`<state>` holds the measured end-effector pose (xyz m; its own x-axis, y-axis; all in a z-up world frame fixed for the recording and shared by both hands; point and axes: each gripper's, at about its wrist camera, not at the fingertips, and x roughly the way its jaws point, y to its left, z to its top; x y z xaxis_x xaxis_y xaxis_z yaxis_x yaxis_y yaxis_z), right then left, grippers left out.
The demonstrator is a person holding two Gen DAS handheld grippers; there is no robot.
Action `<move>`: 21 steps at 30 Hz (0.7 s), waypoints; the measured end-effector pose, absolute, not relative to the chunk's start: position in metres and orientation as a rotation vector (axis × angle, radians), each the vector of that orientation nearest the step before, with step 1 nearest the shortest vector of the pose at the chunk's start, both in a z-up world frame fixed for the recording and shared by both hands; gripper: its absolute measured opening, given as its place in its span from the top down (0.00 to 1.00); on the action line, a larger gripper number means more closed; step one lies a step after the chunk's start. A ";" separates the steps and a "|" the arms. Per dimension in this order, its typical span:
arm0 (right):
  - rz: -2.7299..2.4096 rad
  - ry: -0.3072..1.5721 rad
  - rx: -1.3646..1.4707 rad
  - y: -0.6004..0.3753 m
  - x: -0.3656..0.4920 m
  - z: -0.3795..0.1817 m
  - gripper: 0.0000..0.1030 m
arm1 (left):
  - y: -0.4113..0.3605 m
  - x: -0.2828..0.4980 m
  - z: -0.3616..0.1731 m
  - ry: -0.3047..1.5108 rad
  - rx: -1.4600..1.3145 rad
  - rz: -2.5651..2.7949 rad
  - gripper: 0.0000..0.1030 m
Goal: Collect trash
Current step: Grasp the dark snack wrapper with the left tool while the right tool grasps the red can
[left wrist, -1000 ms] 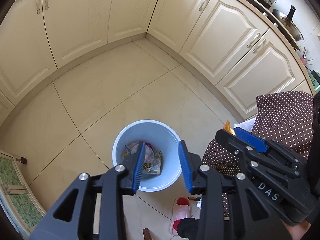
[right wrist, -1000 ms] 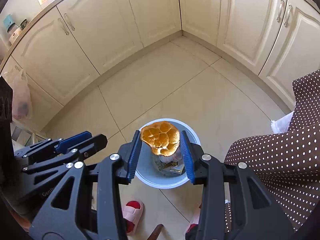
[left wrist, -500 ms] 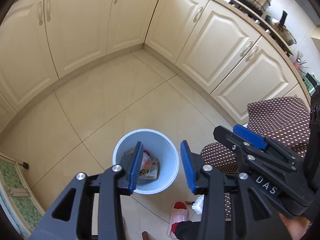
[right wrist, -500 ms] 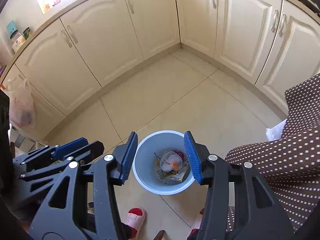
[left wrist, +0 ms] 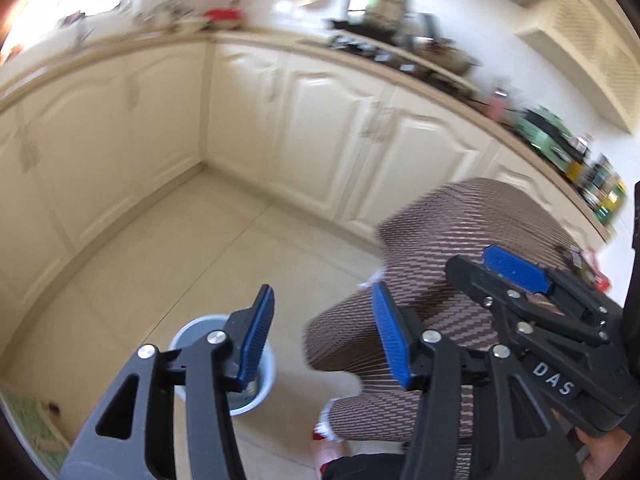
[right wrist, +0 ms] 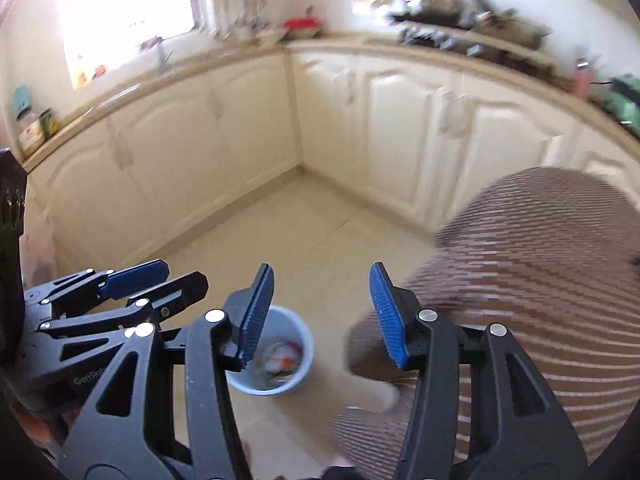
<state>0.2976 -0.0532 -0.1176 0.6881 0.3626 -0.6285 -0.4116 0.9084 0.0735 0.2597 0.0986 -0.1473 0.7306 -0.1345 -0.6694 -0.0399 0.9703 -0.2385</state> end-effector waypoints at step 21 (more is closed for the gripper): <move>-0.127 0.575 0.085 -0.438 0.248 -0.091 0.48 | -0.259 0.348 -0.113 0.873 -0.175 -0.454 0.31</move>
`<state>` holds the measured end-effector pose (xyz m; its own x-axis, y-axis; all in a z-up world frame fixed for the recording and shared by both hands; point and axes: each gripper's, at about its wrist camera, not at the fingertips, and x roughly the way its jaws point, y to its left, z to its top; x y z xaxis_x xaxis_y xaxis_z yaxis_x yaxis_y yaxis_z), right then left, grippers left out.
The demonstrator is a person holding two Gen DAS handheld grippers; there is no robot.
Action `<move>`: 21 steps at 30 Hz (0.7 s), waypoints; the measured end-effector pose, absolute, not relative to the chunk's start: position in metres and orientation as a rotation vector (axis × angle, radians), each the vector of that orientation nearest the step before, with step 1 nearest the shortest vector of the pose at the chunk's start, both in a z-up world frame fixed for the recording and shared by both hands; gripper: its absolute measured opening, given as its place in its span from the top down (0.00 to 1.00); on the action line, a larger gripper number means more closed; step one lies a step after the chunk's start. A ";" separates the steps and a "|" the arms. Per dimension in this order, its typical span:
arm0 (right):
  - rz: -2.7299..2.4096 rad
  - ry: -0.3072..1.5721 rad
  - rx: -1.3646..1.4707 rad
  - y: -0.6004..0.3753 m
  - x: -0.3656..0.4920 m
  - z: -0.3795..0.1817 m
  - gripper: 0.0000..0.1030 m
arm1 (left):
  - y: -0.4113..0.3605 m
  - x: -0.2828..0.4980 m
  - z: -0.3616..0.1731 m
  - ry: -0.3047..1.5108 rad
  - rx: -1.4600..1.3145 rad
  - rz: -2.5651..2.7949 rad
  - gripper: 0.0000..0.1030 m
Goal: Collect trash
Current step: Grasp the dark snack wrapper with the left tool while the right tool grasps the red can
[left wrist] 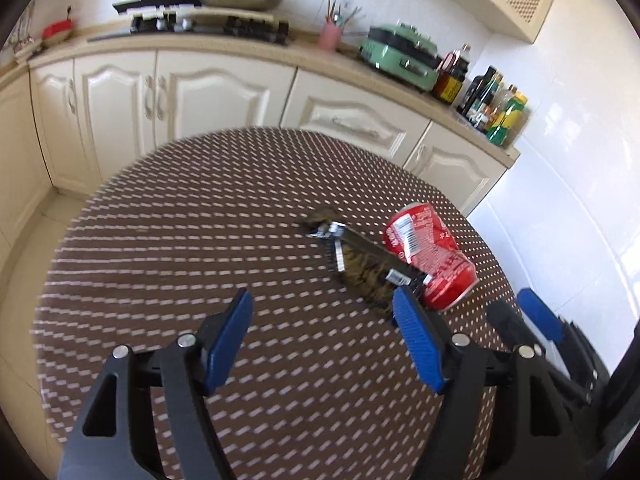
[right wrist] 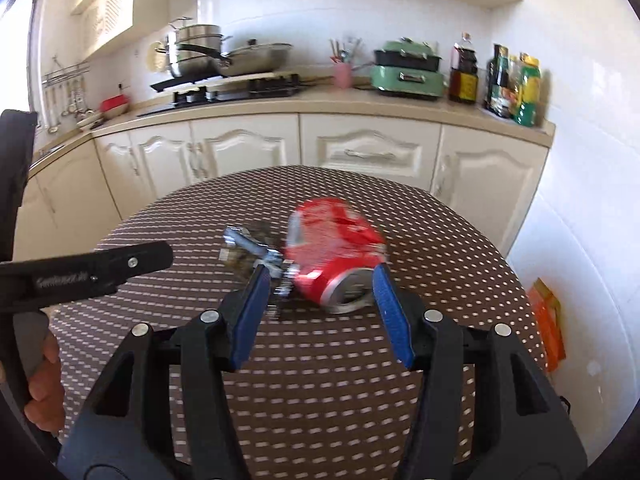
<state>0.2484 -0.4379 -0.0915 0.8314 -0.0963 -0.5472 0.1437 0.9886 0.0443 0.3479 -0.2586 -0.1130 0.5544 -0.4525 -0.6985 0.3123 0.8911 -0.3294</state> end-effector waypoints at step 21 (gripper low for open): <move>-0.014 0.712 0.395 -0.527 0.333 -0.121 0.45 | -0.330 0.403 -0.153 1.019 -0.121 -0.445 0.82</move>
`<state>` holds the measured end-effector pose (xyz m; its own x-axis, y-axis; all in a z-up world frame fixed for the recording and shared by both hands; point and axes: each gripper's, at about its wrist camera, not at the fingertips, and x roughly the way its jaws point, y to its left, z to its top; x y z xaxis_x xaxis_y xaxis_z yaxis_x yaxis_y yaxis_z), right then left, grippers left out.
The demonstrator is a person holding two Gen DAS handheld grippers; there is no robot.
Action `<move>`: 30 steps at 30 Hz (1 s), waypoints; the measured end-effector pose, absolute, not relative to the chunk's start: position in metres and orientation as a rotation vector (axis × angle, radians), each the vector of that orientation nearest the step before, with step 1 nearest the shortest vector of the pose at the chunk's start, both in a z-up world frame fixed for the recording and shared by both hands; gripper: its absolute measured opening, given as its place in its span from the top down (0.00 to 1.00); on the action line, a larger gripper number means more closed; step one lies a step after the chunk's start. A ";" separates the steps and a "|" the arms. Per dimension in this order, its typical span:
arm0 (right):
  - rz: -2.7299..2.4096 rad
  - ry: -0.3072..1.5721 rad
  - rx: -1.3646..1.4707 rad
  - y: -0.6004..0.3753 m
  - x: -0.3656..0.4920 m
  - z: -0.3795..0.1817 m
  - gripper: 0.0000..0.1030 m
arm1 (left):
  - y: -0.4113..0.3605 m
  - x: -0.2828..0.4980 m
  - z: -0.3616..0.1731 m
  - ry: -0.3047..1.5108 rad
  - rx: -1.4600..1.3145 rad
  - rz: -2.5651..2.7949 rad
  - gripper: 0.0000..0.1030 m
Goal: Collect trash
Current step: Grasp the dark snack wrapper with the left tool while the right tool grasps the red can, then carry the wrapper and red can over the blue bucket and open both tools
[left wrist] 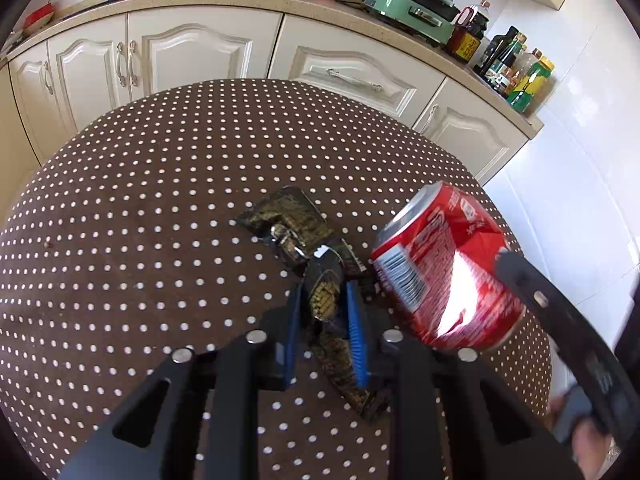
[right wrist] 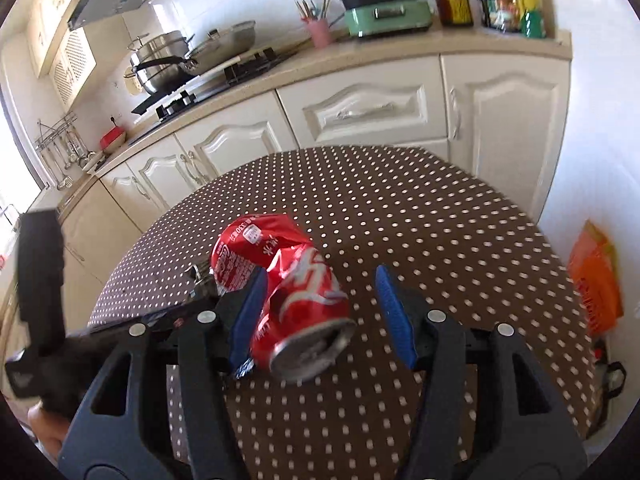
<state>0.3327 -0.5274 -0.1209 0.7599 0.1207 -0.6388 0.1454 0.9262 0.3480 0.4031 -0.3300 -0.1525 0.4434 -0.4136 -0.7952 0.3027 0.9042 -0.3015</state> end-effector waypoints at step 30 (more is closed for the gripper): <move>0.049 0.601 0.158 -0.395 0.295 -0.079 0.50 | -0.195 0.348 -0.106 0.874 -0.197 -0.466 0.86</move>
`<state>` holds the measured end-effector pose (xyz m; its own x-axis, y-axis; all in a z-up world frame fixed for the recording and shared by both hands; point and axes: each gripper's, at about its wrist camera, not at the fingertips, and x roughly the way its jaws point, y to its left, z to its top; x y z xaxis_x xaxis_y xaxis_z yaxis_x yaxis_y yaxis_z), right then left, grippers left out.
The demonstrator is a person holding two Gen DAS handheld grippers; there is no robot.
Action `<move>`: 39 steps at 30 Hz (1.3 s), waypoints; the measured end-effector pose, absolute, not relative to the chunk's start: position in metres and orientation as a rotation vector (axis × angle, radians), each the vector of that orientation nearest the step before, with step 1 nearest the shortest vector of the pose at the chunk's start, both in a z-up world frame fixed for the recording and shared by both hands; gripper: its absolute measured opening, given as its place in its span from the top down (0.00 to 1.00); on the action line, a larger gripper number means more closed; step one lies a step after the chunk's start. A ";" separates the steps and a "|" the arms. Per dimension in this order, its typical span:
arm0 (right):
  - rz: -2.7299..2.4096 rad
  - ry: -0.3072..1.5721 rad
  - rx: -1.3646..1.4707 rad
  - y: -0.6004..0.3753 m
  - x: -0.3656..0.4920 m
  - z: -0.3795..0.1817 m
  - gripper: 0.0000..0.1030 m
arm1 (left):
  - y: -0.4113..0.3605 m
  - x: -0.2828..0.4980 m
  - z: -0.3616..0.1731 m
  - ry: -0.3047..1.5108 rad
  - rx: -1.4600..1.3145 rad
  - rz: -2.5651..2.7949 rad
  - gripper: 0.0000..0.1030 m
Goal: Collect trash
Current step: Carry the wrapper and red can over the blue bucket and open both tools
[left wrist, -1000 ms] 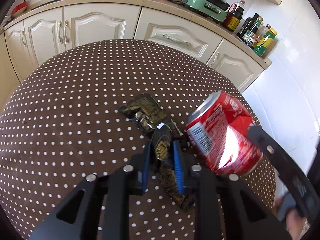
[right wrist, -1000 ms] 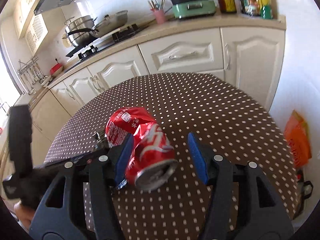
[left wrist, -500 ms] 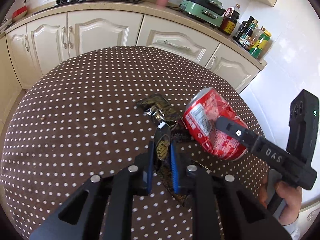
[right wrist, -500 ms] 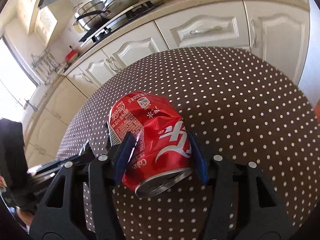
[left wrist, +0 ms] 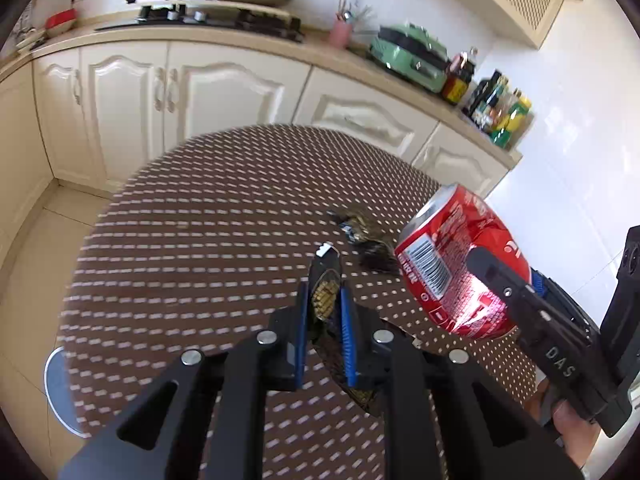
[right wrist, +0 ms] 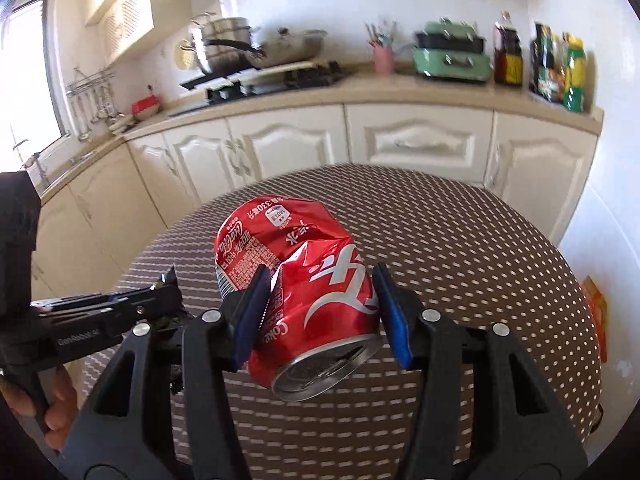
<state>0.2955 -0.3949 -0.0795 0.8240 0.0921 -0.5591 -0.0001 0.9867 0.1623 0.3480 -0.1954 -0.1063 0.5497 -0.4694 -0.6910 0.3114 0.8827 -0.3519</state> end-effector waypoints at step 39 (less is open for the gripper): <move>0.488 0.917 -0.066 0.127 0.365 -0.302 0.49 | 0.283 0.333 -0.361 1.125 -0.473 0.209 0.58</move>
